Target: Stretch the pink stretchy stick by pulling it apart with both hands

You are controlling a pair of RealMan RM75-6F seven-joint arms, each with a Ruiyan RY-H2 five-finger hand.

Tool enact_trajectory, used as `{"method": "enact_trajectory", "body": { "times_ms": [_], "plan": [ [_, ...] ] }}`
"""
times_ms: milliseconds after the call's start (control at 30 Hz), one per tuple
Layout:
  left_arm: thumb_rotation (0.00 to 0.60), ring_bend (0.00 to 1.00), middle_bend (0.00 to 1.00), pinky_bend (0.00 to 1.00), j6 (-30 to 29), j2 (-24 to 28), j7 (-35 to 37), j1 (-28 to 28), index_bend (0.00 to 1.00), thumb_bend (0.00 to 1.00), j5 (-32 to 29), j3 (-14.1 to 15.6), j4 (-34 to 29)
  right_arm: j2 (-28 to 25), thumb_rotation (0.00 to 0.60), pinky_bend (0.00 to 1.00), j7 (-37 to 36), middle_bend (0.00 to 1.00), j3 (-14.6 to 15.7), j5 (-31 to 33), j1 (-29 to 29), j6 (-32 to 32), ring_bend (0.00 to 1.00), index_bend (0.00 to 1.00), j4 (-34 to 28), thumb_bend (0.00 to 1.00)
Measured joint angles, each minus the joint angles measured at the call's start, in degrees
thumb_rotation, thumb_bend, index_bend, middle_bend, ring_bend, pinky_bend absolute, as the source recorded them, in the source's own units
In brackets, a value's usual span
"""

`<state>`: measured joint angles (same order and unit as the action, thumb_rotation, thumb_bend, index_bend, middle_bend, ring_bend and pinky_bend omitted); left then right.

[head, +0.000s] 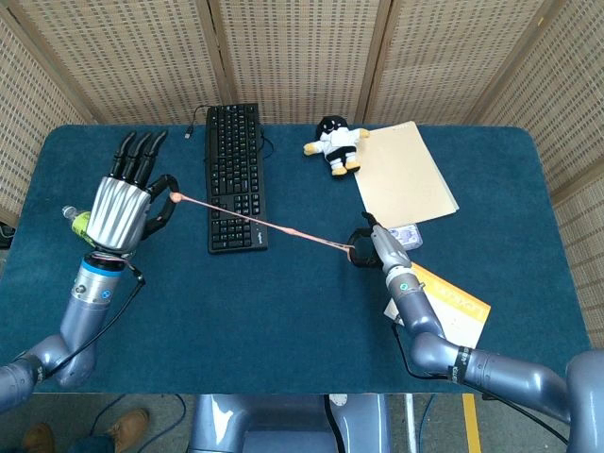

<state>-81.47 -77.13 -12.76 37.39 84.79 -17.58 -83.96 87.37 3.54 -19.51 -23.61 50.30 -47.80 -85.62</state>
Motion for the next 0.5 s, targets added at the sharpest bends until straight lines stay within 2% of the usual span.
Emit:
{"method": "enact_trajectory", "body": {
  "times_ms": [233, 500],
  "plan": [
    [0.6, 0.0, 0.0, 0.0, -0.6, 5.2, 3.5, -2.5, 0.81, 0.53, -2.3, -1.1, 1.5, -3.3, 0.6, 0.0, -0.7, 0.09, 0.0, -0.8, -2.1, -0.2, 0.0, 0.77, -1.6, 0.69],
    [0.6, 0.0, 0.0, 0.0, -0.6, 6.4, 8.0, -4.5, 0.81, 0.53, -3.3, -0.4, 5.3, -8.0, 0.6, 0.0, -2.2, 0.09, 0.0, -2.4, -5.0, 0.0, 0.0, 0.77, -3.9, 0.69]
  ]
}}
